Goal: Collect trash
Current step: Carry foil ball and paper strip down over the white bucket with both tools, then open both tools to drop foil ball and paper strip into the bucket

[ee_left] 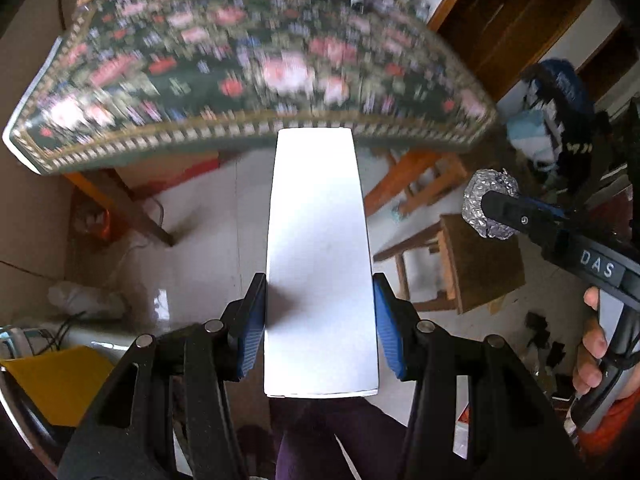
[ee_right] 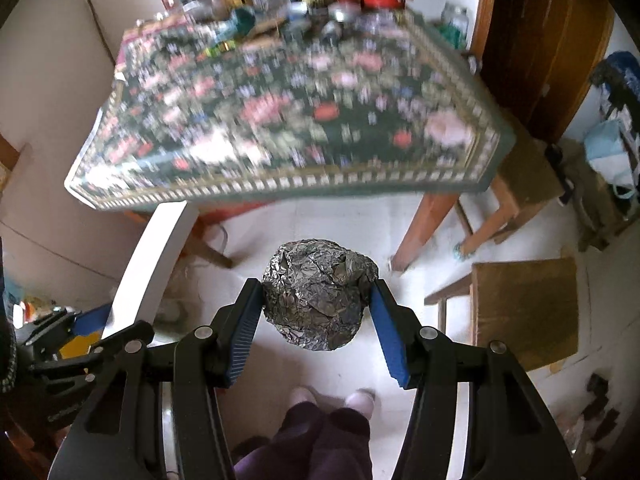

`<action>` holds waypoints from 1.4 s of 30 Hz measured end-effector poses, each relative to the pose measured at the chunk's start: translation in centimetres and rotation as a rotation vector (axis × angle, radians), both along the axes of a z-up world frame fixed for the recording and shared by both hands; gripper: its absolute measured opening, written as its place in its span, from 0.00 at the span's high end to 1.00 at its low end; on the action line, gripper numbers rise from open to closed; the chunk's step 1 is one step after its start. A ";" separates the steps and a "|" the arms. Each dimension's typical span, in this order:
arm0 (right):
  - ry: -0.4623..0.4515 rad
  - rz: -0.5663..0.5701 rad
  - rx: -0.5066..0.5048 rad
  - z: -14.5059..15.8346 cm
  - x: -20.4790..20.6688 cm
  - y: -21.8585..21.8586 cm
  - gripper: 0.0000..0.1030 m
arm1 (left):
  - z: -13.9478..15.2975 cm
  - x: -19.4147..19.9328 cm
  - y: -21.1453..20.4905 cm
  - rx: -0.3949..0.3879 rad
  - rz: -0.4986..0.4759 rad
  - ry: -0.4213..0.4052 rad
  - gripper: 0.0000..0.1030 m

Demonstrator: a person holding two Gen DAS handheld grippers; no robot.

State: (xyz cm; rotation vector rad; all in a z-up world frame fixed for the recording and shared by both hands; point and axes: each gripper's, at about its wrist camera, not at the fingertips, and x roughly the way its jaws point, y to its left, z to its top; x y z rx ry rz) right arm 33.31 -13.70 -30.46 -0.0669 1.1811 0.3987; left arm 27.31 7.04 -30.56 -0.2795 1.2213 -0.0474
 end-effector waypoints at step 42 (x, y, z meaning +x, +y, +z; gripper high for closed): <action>0.180 0.054 0.011 -28.3 4.2 -1.4 0.33 | -37.9 6.9 -4.0 -0.106 0.068 0.340 0.39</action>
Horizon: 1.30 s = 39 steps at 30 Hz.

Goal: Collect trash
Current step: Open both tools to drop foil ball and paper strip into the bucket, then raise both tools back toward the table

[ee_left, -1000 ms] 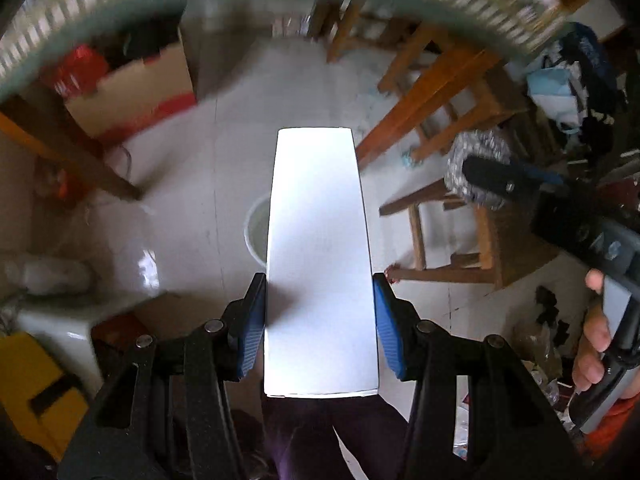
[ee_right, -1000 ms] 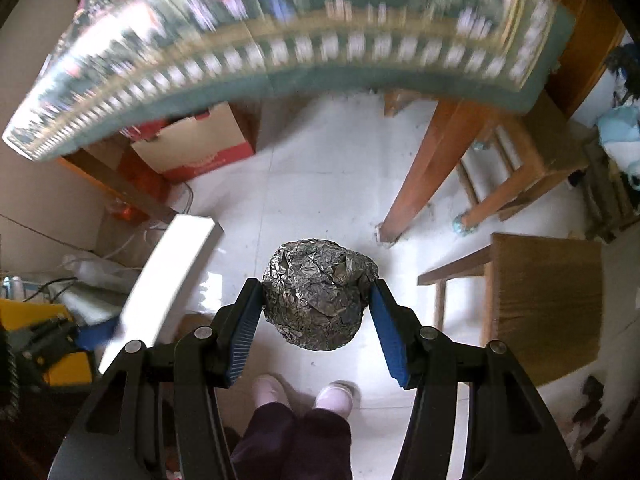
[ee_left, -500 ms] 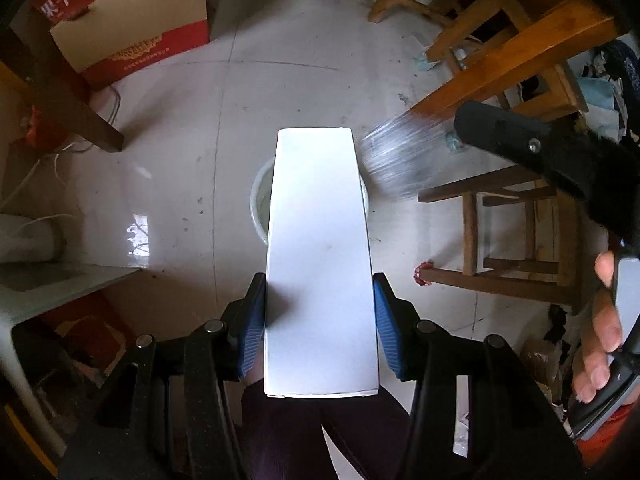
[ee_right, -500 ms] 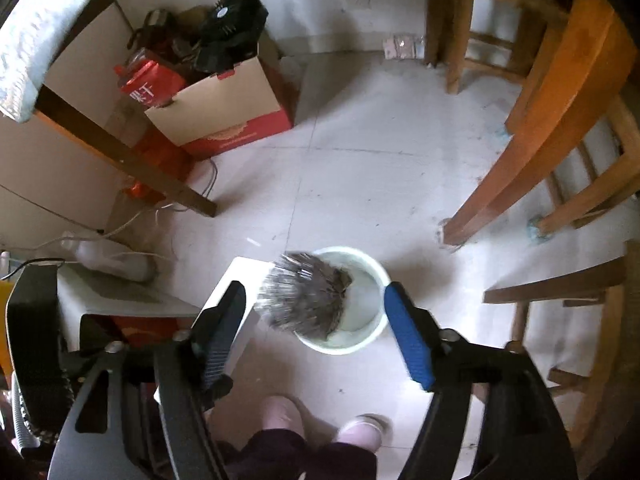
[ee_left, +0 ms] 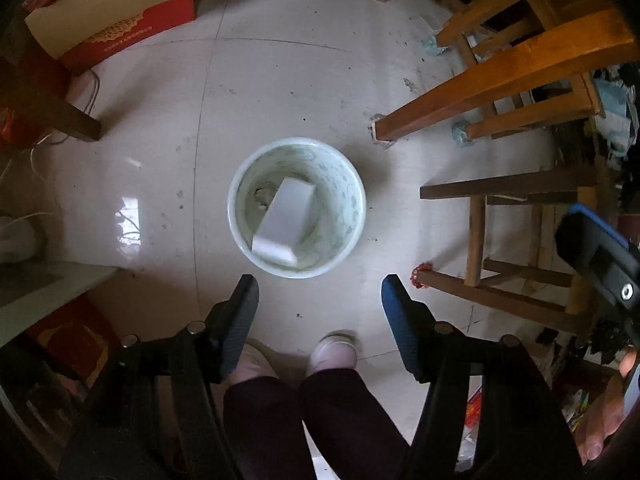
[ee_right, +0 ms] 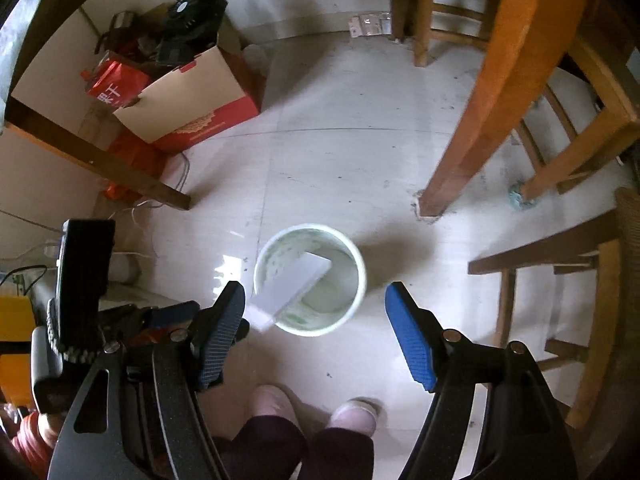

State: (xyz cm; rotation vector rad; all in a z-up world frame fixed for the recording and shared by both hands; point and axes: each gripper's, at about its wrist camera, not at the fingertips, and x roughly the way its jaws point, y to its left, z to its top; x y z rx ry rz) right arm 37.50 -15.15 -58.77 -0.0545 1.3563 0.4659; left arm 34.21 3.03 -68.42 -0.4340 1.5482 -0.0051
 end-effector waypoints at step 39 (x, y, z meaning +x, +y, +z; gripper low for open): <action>-0.450 -0.145 0.093 42.8 -4.9 0.2 0.33 | 54.7 -4.0 4.2 0.198 0.007 -0.686 0.39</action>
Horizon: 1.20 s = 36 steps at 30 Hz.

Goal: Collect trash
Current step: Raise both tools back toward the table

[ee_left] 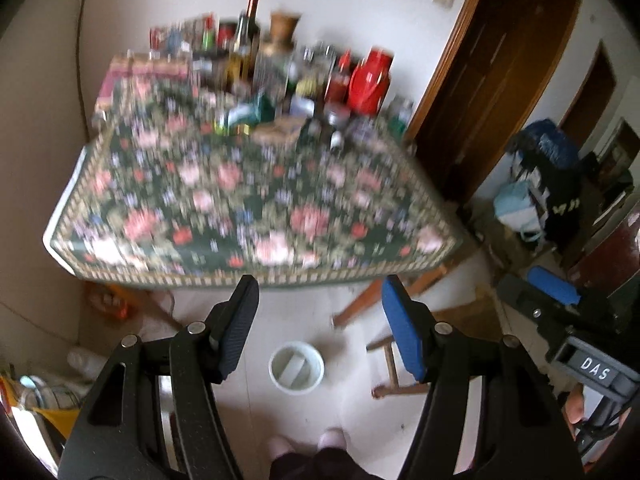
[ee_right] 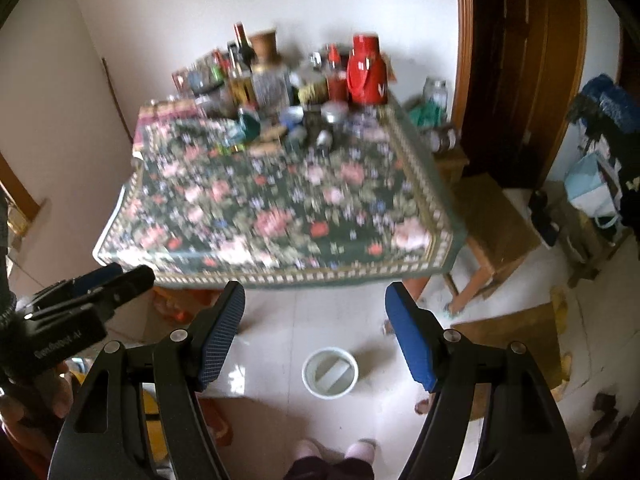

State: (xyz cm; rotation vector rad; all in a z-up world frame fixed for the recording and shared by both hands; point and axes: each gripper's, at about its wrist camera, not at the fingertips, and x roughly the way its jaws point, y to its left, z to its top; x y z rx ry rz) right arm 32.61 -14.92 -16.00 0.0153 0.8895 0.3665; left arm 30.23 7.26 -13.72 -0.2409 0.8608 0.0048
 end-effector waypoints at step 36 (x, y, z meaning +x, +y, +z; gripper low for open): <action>-0.168 0.039 0.046 7.3 14.6 -1.4 0.24 | 7.3 15.0 0.5 0.076 0.097 -0.137 0.30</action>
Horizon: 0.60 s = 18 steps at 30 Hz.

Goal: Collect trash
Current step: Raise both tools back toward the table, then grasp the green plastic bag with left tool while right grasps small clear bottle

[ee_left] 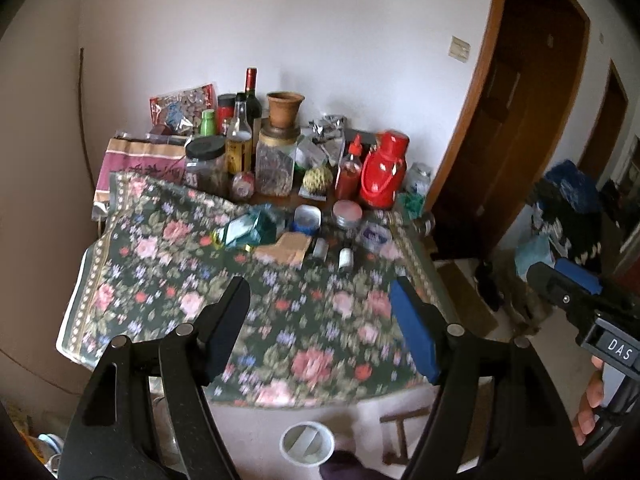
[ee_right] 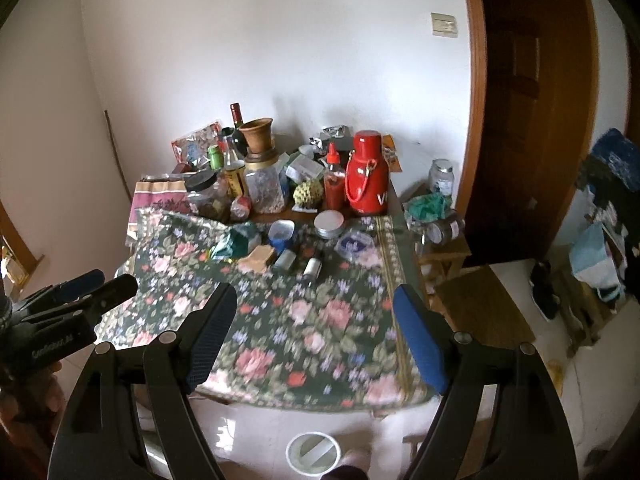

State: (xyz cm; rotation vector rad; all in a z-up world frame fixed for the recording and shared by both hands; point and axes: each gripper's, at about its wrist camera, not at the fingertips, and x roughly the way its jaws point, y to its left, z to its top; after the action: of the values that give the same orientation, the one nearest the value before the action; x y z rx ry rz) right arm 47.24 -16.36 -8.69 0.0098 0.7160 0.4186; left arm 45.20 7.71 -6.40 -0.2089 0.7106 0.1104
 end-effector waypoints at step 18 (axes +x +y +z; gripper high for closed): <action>0.106 0.067 0.009 -3.1 13.3 0.9 0.24 | -2.0 12.1 1.6 0.003 0.104 0.072 0.30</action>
State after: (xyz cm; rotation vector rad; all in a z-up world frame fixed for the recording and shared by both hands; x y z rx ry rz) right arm 60.56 -15.48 -11.82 0.0168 0.8202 0.4878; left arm 57.26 9.32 -8.38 -0.2403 0.7716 0.2187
